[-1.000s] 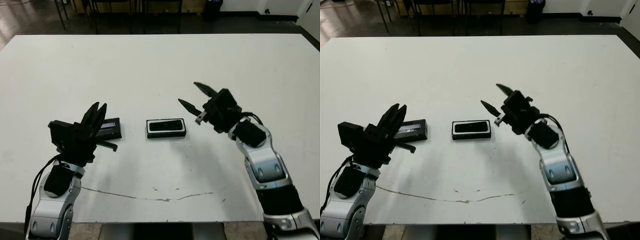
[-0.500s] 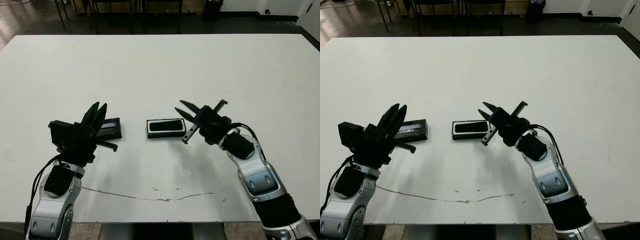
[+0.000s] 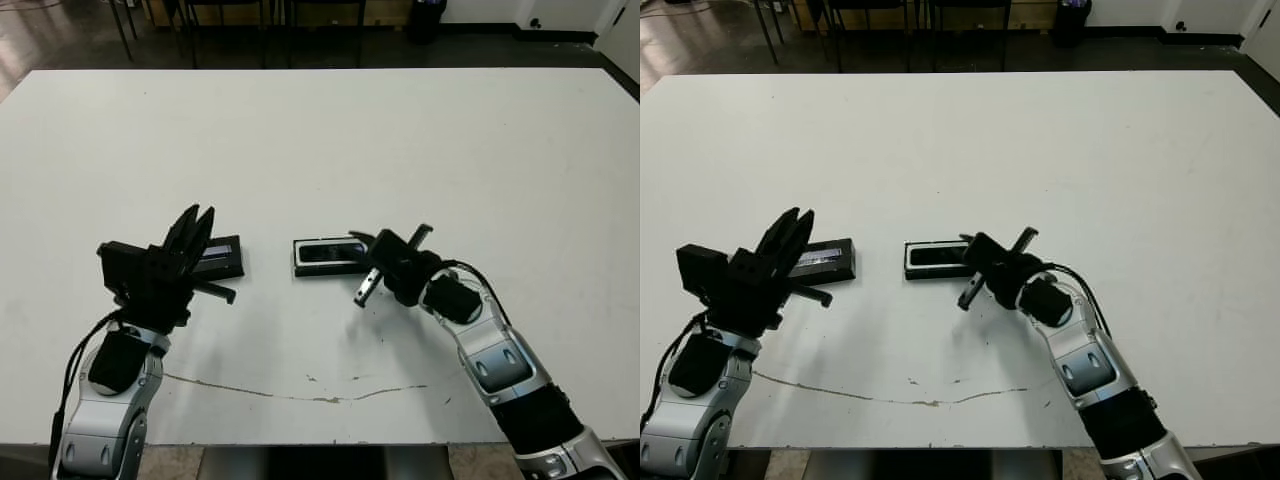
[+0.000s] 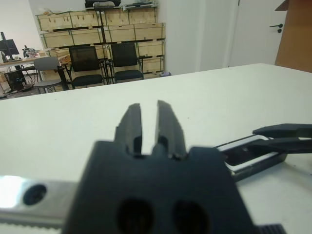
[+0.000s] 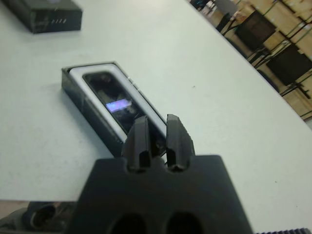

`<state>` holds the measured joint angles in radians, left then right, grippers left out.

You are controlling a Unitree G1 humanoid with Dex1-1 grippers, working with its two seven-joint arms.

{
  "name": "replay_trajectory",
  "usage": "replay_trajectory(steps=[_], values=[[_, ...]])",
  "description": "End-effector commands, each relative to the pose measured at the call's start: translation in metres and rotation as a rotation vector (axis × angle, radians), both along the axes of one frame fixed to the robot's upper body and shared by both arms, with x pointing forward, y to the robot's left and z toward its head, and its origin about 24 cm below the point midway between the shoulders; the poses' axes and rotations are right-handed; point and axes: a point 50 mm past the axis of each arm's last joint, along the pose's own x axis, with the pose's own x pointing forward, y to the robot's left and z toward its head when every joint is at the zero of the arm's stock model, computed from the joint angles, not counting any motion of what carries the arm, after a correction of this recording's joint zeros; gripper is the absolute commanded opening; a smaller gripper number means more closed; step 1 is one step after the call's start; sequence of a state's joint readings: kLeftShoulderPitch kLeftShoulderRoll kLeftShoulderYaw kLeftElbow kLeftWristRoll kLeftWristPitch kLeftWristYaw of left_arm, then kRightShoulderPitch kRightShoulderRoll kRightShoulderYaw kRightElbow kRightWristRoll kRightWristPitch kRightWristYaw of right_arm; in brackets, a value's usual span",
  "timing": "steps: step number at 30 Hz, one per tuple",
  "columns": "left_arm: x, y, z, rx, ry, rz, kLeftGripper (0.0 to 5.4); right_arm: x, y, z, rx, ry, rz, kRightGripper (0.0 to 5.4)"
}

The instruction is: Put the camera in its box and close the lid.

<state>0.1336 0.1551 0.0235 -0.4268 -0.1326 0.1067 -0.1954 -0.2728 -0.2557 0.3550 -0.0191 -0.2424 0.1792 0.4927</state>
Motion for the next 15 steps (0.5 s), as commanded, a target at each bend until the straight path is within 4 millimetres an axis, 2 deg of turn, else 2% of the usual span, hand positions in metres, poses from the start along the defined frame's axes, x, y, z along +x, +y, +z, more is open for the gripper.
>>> replay_trajectory(steps=[1,5,8,15], values=[[-0.001,0.002,-0.005,0.014,0.033,0.007,0.0,-0.004,-0.009,-0.016,-0.074,0.062,0.004,0.03],[0.0,0.003,-0.006,0.008,0.033,0.007,0.0,-0.004,-0.014,-0.018,-0.085,0.074,-0.002,0.03],[0.0,0.003,-0.005,0.012,0.029,0.009,0.0,-0.002,-0.018,-0.01,-0.074,0.05,-0.013,0.03],[0.0,0.004,-0.004,0.002,0.028,0.003,0.0,0.0,-0.029,0.028,0.315,-0.06,-0.178,0.03]])
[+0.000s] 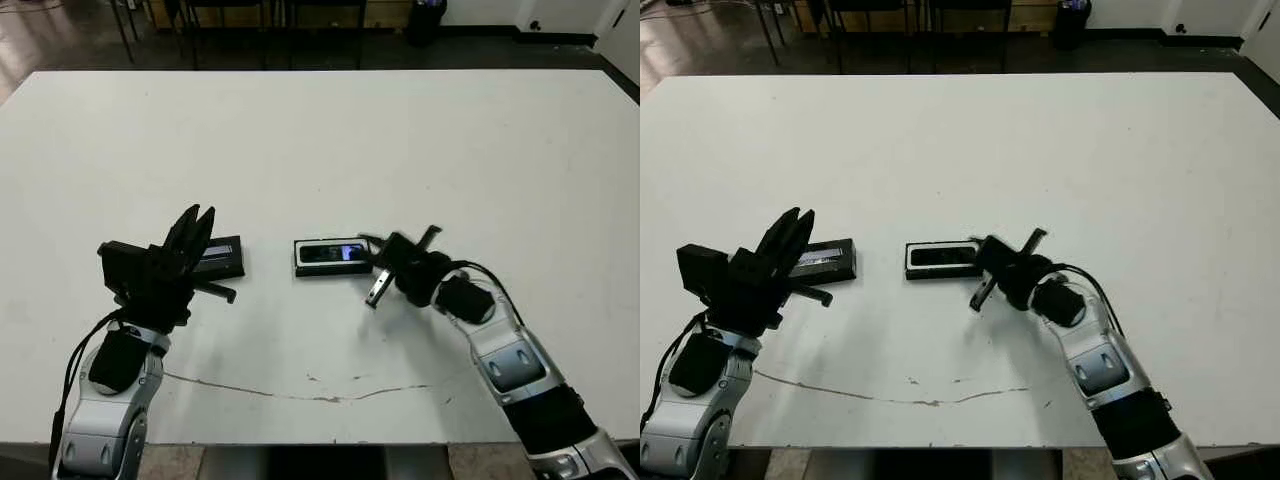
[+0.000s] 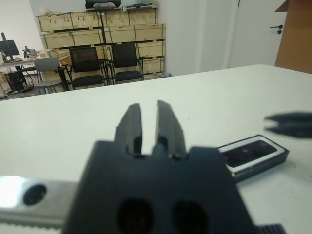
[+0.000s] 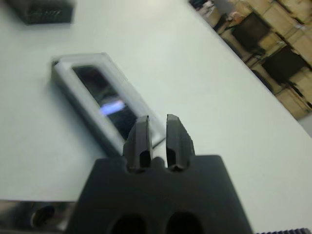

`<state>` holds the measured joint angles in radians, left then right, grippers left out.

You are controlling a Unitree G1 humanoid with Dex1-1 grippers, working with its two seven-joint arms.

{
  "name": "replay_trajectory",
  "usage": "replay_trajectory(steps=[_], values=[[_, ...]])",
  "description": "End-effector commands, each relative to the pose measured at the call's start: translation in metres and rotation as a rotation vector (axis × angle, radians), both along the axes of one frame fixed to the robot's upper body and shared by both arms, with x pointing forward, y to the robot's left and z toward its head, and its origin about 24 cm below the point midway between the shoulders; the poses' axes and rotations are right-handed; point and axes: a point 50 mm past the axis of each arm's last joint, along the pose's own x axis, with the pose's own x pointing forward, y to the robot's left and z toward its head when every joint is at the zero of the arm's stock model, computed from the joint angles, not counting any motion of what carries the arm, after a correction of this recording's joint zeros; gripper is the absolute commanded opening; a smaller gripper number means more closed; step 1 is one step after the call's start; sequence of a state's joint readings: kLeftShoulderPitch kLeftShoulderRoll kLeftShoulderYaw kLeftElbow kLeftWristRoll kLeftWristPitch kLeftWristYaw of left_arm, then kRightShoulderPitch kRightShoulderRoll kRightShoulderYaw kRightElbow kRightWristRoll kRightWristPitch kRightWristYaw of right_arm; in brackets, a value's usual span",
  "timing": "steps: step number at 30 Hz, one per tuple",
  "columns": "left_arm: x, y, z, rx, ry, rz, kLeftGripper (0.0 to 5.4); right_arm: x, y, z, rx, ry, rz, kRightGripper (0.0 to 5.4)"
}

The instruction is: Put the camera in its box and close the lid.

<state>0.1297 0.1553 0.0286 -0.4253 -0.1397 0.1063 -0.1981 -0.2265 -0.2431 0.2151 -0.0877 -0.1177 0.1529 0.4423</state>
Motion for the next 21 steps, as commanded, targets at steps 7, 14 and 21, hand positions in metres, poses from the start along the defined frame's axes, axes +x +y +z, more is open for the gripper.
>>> replay_trajectory(steps=[7,14,21], values=[[0.002,0.005,0.0,0.035,0.019,0.01,0.0,-0.004,-0.024,0.036,0.369,-0.025,-0.123,0.03],[0.005,0.02,0.023,0.098,-0.033,0.0,0.0,-0.009,-0.041,0.033,0.333,0.04,-0.101,0.03],[0.026,0.054,0.083,0.337,-0.066,-0.092,0.0,-0.011,-0.046,0.029,0.27,0.087,-0.094,0.03]])
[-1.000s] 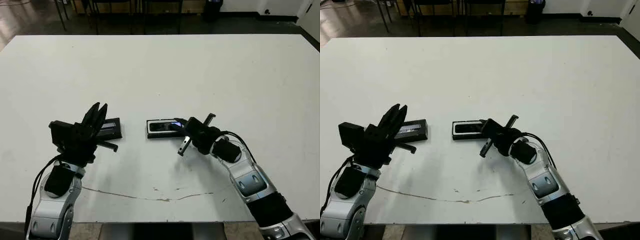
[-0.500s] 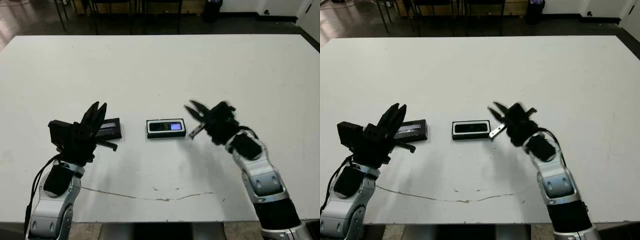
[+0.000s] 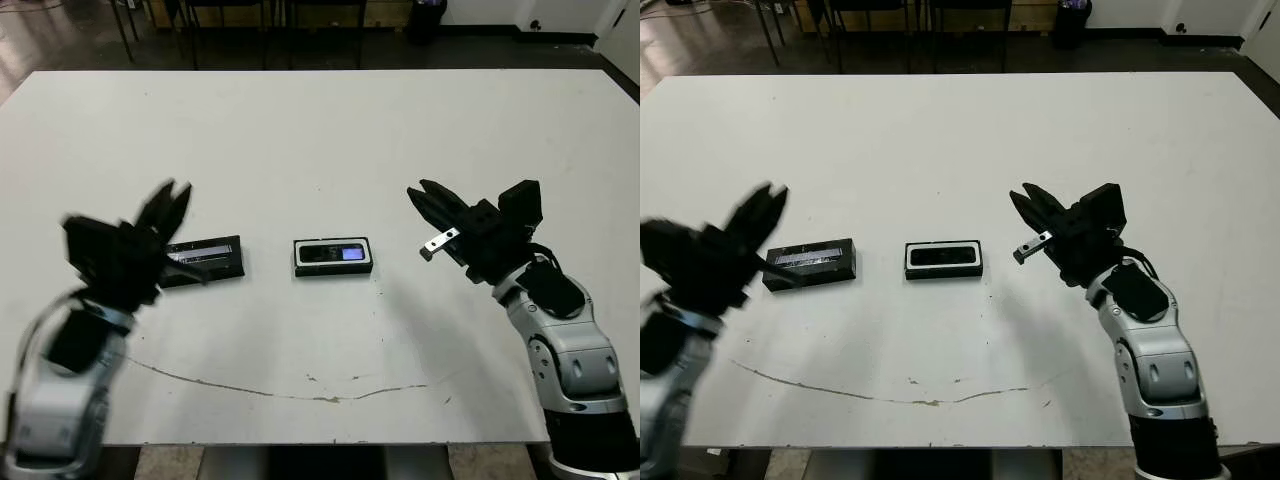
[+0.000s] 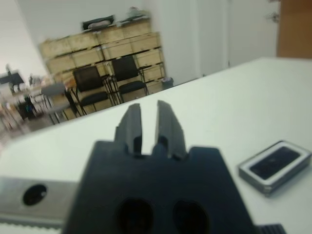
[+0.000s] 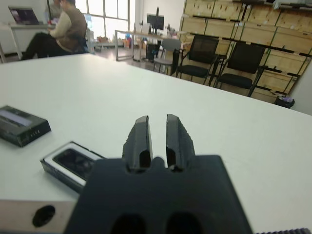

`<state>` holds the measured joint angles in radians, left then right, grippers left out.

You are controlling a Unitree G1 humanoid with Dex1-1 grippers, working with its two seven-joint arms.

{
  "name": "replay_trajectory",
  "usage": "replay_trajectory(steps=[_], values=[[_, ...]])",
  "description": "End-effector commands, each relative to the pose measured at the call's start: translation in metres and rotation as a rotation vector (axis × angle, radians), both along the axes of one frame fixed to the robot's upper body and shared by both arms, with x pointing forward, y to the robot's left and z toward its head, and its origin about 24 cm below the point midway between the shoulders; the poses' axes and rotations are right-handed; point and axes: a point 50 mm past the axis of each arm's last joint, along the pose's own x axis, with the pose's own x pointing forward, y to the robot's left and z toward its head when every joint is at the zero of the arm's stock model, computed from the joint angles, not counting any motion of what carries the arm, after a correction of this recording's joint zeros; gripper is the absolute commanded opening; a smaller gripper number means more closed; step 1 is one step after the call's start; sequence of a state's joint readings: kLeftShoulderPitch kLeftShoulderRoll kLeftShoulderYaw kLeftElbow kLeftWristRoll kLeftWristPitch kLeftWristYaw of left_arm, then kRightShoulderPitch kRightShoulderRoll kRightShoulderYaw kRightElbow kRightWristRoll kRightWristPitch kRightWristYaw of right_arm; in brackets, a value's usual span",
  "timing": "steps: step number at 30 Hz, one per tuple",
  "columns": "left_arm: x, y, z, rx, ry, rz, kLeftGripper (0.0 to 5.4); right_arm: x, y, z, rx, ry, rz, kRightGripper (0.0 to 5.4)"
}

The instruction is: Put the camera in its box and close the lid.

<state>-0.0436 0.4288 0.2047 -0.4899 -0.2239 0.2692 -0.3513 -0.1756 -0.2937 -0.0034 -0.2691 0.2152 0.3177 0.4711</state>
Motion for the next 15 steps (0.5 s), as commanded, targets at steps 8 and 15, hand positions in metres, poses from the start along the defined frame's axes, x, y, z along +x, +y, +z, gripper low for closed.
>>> replay_trajectory(steps=[8,15], values=[[0.052,0.042,0.055,0.36,0.22,-0.055,0.0,0.0,-0.001,-0.008,-0.08,0.064,0.059,0.03],[0.089,0.06,0.041,0.502,0.493,-0.1,0.0,0.0,0.003,-0.006,-0.084,0.069,0.084,0.03]])
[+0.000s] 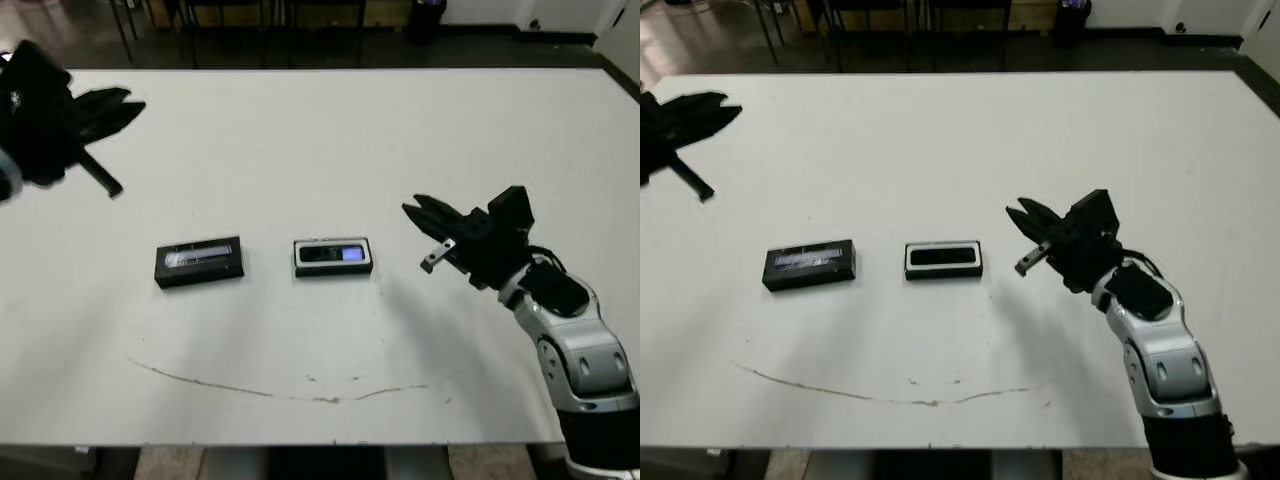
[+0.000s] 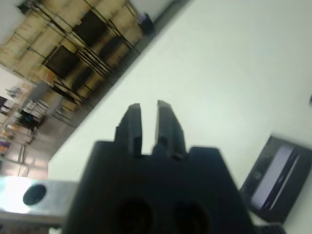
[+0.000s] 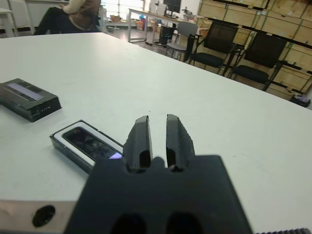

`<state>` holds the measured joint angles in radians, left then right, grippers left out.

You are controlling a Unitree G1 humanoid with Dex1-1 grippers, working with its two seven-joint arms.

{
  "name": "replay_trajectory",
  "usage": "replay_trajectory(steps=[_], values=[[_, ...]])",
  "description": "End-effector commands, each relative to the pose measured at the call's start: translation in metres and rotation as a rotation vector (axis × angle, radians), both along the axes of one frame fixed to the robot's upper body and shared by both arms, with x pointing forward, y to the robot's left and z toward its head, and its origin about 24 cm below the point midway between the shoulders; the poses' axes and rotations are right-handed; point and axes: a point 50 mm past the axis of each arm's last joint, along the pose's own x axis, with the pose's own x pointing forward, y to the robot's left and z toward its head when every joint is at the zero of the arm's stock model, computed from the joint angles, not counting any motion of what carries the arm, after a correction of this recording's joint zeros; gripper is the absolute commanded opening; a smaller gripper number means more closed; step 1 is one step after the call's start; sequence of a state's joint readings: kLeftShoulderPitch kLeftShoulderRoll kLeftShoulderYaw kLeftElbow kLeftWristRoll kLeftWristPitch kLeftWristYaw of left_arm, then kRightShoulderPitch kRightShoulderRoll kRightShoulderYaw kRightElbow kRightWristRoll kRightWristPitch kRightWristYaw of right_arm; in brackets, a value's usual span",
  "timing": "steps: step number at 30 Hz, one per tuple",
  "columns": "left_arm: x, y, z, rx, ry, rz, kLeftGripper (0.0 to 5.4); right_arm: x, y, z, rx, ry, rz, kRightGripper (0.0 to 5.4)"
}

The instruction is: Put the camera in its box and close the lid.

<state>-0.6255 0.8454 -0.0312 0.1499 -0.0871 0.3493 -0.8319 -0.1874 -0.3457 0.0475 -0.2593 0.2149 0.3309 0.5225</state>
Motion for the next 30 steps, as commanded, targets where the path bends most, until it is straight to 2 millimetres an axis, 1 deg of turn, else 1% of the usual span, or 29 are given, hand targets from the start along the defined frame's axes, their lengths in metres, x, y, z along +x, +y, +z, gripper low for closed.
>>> replay_trajectory(steps=[1,6,11,13,17,22,30], values=[[0.013,0.008,-0.015,0.037,0.175,0.014,0.0,0.0,-0.001,-0.001,-0.022,0.026,0.002,0.03],[0.03,0.007,-0.043,0.072,0.338,-0.009,0.0,-0.001,-0.001,0.002,-0.032,0.016,0.006,0.03],[0.036,0.001,-0.068,0.079,0.431,-0.065,0.0,-0.004,0.0,0.003,-0.02,0.027,0.012,0.03],[0.035,0.0,-0.077,0.1,0.457,-0.09,0.0,-0.004,0.0,0.002,-0.014,0.035,0.011,0.03],[0.034,-0.001,-0.093,0.102,0.539,-0.07,0.0,-0.005,-0.001,0.001,-0.007,0.041,0.016,0.03],[0.028,-0.004,-0.109,0.14,0.549,-0.082,0.0,-0.006,-0.001,-0.001,-0.025,0.047,0.01,0.03],[0.017,-0.013,-0.119,0.313,0.652,-0.169,0.0,-0.007,0.0,-0.003,-0.009,0.04,0.017,0.03]])
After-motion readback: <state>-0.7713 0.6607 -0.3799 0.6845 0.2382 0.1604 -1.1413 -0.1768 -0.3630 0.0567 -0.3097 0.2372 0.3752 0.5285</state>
